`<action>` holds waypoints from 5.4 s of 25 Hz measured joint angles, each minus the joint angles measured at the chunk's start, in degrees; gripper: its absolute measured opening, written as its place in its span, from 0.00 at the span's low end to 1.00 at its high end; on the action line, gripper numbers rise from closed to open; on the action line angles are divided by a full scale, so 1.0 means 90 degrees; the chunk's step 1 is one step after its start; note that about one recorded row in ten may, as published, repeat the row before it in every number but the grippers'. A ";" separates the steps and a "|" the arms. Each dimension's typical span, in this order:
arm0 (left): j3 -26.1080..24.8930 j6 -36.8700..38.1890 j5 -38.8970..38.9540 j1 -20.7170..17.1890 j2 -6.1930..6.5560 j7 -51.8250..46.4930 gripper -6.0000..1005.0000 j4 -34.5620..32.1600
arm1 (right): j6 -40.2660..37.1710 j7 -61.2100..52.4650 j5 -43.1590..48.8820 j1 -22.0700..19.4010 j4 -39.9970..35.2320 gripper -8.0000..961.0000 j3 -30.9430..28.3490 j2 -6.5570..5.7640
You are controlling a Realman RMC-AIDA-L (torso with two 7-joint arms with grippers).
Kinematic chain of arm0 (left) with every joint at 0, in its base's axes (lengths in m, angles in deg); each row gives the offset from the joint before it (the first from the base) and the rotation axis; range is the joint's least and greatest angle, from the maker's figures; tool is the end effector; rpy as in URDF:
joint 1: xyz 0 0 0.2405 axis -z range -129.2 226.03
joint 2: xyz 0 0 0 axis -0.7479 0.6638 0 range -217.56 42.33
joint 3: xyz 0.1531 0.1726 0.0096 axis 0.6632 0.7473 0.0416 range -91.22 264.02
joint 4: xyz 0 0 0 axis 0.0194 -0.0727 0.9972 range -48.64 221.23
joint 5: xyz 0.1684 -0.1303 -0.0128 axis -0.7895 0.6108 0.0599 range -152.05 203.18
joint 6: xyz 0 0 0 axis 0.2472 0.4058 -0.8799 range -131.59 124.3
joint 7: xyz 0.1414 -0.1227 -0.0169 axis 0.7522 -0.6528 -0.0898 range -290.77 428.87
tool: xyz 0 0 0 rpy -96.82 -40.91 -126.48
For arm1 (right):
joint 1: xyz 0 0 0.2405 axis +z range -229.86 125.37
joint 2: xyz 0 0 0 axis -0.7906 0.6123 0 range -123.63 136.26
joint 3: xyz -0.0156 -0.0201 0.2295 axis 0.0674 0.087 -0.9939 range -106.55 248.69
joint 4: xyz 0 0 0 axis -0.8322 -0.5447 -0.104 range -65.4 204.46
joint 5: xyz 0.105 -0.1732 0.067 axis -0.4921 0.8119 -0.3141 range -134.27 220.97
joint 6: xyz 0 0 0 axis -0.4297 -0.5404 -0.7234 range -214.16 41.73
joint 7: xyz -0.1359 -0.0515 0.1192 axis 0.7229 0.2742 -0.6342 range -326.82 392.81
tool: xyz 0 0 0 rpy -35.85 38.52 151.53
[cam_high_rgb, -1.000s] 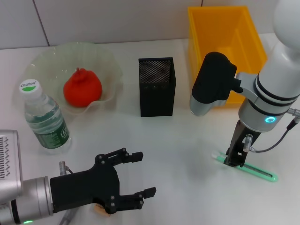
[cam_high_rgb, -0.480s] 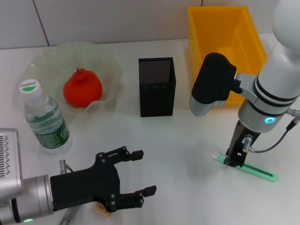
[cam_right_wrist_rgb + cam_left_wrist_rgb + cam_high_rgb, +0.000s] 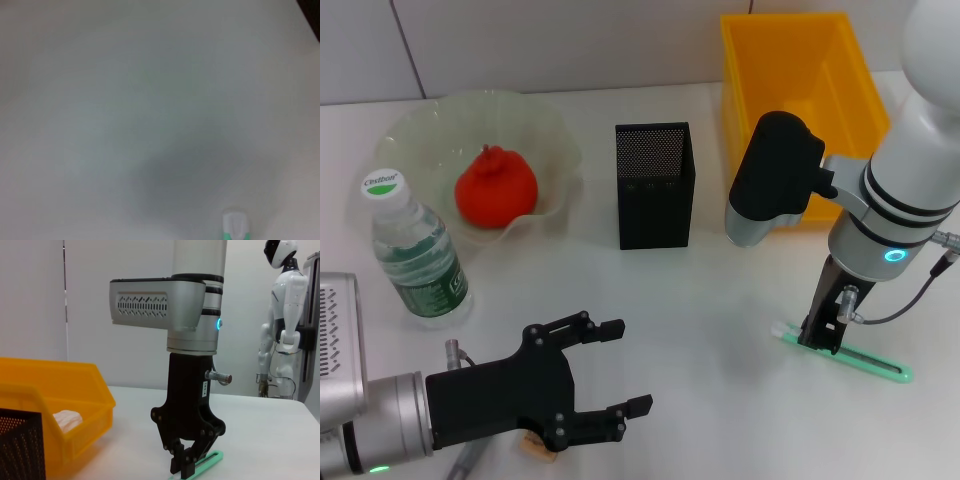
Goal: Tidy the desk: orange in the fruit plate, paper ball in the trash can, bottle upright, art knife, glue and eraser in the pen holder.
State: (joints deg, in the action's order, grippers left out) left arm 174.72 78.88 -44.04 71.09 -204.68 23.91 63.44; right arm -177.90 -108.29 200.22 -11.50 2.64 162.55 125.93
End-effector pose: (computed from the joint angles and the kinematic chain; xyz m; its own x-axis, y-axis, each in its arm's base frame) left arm -0.2169 0.2612 -0.1043 0.8204 0.0528 0.5694 0.1564 -0.9785 -0.1345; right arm 0.2024 0.3347 -0.0593 0.6765 -0.4599 0.5751 -0.3146 -0.8866 -0.3390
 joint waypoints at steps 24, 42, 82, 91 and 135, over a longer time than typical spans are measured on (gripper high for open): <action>-0.0019 0.0000 0.0000 0.0049 0.0010 -0.0062 0.81 0.0000 | -0.0104 -0.0041 -0.0016 -0.0361 -0.1509 0.07 -0.0121 -0.0023; -0.0028 0.0000 0.0000 0.0103 0.0001 -0.0083 0.81 -0.0033 | -0.0049 -0.0040 -0.0042 -0.0881 -0.3496 0.05 -0.0454 -0.0001; 0.0028 -0.0058 -0.0002 0.0168 -0.0038 -0.0099 0.81 -0.0098 | -0.0317 0.0024 -0.0585 -0.0853 -0.3445 0.11 -0.1265 -0.0057; 0.0019 -0.0058 -0.0113 0.0157 -0.0069 -0.0102 0.81 -0.0098 | -0.0558 0.0109 -0.0604 -0.0805 -0.3287 0.35 -0.1378 -0.0059; 0.0050 -0.0009 -0.0187 0.0112 -0.0118 -0.0111 0.81 -0.0098 | 0.0354 0.1155 -0.0392 -0.0203 -0.0543 0.75 -0.1441 -0.0058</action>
State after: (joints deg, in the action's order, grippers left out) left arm 175.17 78.80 -45.73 72.10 -205.74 22.91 62.56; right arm -174.72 -97.90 196.69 -13.33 -2.25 149.59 125.41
